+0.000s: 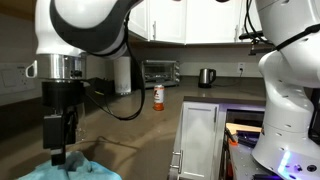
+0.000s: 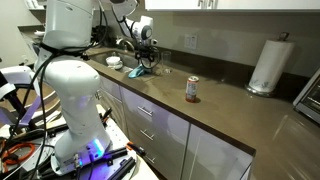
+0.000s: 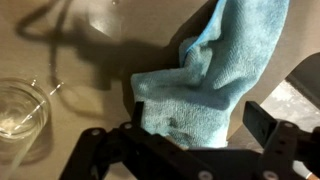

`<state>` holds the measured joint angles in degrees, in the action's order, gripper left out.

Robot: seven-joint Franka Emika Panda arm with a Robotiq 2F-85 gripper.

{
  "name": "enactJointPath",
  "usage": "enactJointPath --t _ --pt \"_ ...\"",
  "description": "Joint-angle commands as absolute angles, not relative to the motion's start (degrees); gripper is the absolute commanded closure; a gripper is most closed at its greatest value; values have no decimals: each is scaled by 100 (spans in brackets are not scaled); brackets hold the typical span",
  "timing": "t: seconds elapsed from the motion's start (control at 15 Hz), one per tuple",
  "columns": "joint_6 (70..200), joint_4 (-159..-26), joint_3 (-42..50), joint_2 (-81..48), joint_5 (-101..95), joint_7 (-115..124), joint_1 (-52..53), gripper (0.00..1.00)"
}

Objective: Use the towel to wipe the counter

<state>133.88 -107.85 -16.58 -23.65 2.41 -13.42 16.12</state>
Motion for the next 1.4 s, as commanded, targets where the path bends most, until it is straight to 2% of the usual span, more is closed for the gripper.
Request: enactJointPath --t 0.0,0.8,0.87,0.93,1.0,1.13,1.33 --pt "13158 -10346 -1666 -2661 130 -1202 1718 0" --pt "13318 -10233 -1745 -2904 226 -1180 1904 0" --pt "13291 -10213 -1735 -2944 220 -1113 1931 13" --pt "13301 -10204 -1738 -2980 219 -1087 1949 13" --pt "13262 -10181 -1724 -3018 199 -1000 1990 33" --pt "13208 -10174 -1701 -3064 172 -804 2070 39" --pt "13104 -10156 -1672 -3120 148 -429 2235 58"
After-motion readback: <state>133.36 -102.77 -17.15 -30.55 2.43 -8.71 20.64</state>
